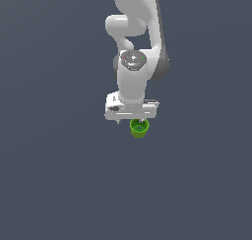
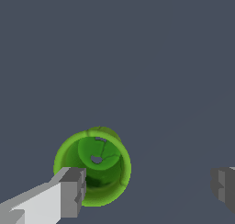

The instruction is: Pick up the object and move it to a goal position.

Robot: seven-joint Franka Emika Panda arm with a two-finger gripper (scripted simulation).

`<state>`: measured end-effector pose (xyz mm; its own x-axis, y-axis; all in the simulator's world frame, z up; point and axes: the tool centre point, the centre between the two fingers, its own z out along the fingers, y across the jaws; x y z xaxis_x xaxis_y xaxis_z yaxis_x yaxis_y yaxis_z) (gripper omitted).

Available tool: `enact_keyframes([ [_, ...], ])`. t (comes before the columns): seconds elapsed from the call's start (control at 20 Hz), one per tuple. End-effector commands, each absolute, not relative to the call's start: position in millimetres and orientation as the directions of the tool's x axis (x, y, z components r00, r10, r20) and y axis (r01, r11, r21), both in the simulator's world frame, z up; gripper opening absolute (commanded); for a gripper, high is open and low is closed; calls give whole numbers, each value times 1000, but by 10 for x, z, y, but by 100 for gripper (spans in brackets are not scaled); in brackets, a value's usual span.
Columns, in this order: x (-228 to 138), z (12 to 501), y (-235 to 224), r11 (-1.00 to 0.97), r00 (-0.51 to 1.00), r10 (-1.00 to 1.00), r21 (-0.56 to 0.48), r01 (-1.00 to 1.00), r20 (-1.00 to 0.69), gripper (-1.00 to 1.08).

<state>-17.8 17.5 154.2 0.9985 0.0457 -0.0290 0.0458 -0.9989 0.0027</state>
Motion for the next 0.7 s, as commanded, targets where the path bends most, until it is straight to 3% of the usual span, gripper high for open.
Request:
enact_keyframes([
  [0.0, -178, 1542, 175, -999, 999, 46, 3, 46, -29, 28],
  [0.65, -205, 1493, 220, -998, 997, 55, -12, 54, -55, 28],
])
